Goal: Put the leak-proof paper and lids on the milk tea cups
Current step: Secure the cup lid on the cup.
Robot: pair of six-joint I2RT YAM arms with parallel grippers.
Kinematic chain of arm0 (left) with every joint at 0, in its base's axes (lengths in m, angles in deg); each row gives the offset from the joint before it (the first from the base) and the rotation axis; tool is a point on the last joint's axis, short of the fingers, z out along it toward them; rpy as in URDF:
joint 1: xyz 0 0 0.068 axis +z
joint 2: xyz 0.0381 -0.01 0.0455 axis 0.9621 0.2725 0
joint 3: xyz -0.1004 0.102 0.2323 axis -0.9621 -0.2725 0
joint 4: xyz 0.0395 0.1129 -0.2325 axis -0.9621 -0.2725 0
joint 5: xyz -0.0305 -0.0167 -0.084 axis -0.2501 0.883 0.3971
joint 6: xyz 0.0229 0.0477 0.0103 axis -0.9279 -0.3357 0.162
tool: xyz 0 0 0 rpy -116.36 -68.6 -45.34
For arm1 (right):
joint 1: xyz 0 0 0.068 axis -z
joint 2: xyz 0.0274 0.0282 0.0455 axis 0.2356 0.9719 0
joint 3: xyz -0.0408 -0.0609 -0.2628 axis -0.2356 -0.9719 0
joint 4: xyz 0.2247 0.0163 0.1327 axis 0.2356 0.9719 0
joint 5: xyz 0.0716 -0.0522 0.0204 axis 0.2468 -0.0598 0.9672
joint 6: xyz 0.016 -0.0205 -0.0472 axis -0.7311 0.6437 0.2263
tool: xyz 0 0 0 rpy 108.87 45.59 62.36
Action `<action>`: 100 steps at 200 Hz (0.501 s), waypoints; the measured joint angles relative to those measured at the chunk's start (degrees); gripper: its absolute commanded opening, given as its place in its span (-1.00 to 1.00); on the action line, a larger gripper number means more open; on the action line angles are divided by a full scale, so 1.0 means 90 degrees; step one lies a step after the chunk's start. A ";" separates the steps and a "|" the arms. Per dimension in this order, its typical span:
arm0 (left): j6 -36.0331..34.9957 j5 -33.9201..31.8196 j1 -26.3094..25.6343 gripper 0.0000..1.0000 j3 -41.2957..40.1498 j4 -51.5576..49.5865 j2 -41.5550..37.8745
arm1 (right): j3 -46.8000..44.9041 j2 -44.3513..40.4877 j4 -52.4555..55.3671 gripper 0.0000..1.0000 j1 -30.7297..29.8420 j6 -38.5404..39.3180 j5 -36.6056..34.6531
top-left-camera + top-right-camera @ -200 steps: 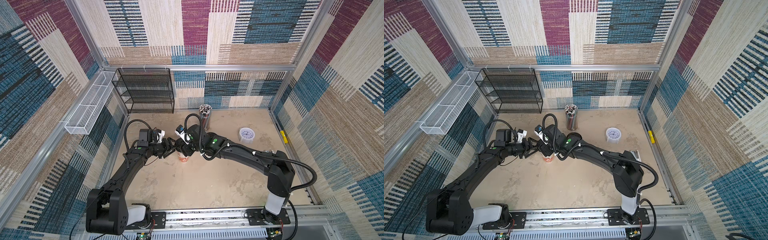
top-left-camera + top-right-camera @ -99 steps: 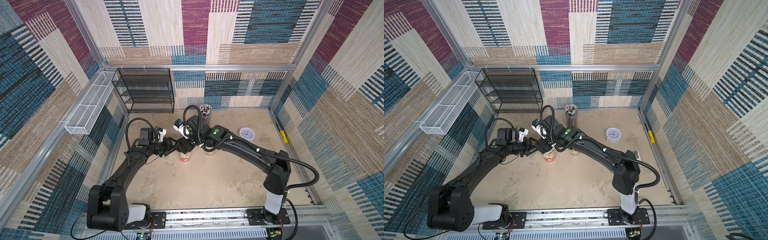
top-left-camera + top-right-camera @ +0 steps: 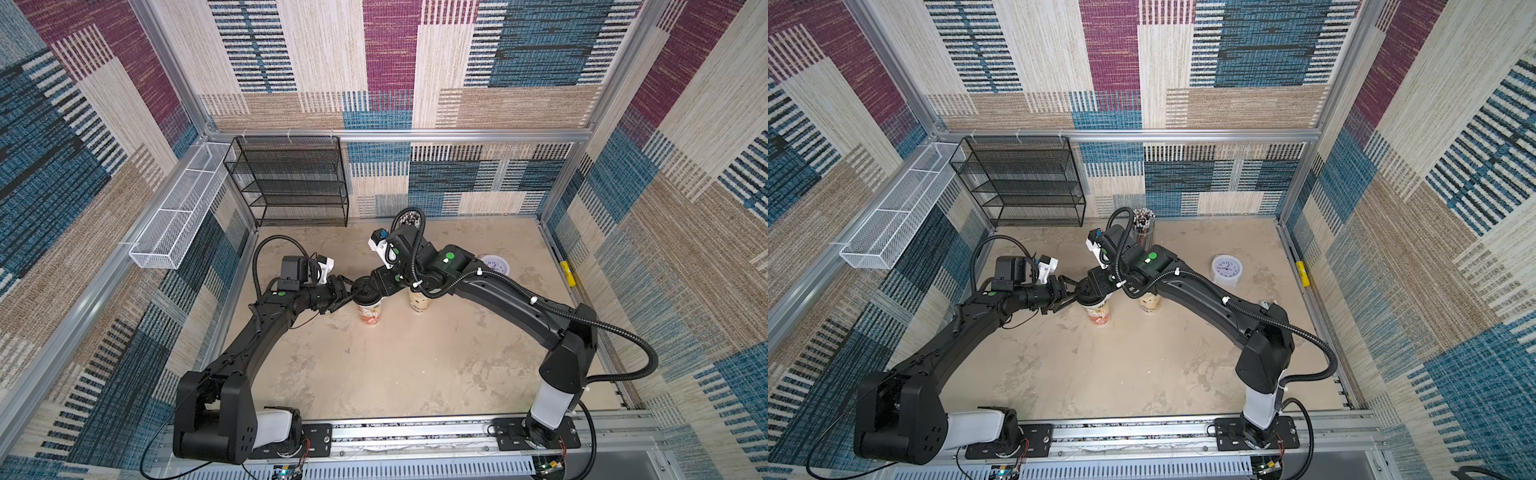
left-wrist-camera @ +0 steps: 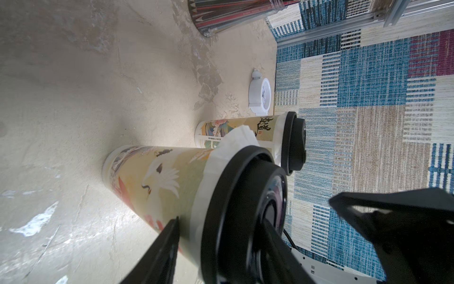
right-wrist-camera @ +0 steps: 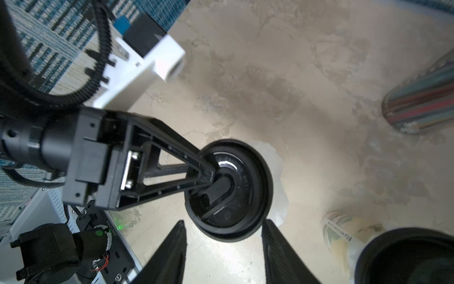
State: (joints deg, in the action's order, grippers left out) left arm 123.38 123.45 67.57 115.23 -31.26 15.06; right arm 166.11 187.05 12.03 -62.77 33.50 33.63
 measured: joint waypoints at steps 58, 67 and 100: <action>0.0000 -0.0005 0.0000 0.06 0.0029 -0.0041 0.0017 | -0.0313 -0.0034 0.0095 0.01 0.0005 -0.0277 0.0141; 0.0000 -0.0005 0.0000 0.06 0.0029 -0.0041 0.0017 | -0.0330 -0.0032 0.0104 0.01 0.0005 -0.0277 0.0172; 0.0000 -0.0002 0.0000 0.06 0.0029 -0.0041 0.0017 | -0.0406 0.0058 0.0112 0.01 0.0002 -0.0272 0.0206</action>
State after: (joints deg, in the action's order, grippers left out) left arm 123.38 123.43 67.57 115.49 -31.63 15.22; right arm 162.46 187.58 13.04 -62.75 31.05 35.49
